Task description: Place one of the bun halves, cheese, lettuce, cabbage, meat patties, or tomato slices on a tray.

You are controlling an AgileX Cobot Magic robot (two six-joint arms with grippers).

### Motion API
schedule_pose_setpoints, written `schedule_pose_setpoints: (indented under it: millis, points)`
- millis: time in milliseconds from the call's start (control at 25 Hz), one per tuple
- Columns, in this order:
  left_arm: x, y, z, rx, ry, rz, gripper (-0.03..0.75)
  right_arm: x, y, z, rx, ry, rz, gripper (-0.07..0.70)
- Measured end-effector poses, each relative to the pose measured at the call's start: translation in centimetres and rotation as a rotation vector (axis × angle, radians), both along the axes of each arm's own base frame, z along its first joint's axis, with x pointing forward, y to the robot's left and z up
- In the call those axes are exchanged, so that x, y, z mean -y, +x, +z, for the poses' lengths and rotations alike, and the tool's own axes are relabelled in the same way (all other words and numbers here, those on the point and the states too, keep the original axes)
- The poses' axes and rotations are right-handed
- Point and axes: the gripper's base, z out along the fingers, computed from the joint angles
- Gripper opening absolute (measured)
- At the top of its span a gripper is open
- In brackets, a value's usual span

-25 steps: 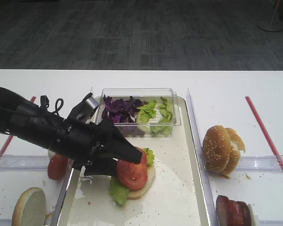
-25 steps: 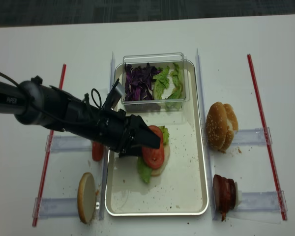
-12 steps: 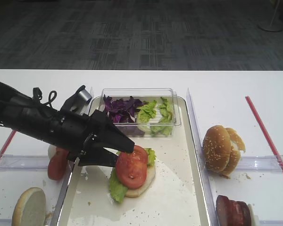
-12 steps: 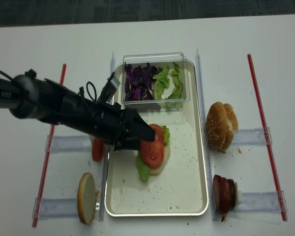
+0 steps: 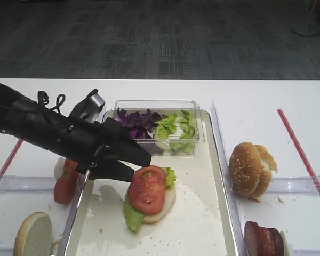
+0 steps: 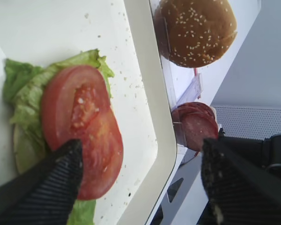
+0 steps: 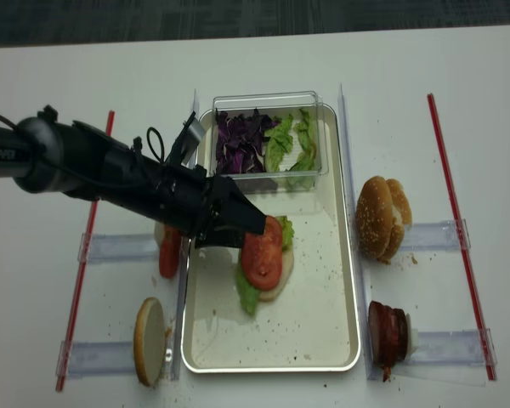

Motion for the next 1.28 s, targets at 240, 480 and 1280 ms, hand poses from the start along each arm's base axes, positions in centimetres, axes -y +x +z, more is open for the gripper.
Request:
schedule_pose_setpoints:
  millis: [240, 480, 1280]
  points:
    - [0.2, 1.2, 1.0, 0.038, -0.01, 0.006, 0.485, 0.0, 0.0, 0.0, 0.0, 0.0, 0.0, 0.571]
    - [0.3, 1.4, 1.3, 0.043, -0.013, 0.007, 0.486, 0.0, 0.0, 0.0, 0.0, 0.0, 0.0, 0.571]
    - [0.3, 5.8, 6.0, 0.065, 0.172, 0.001, 0.485, 0.0, 0.0, 0.0, 0.0, 0.0, 0.0, 0.571]
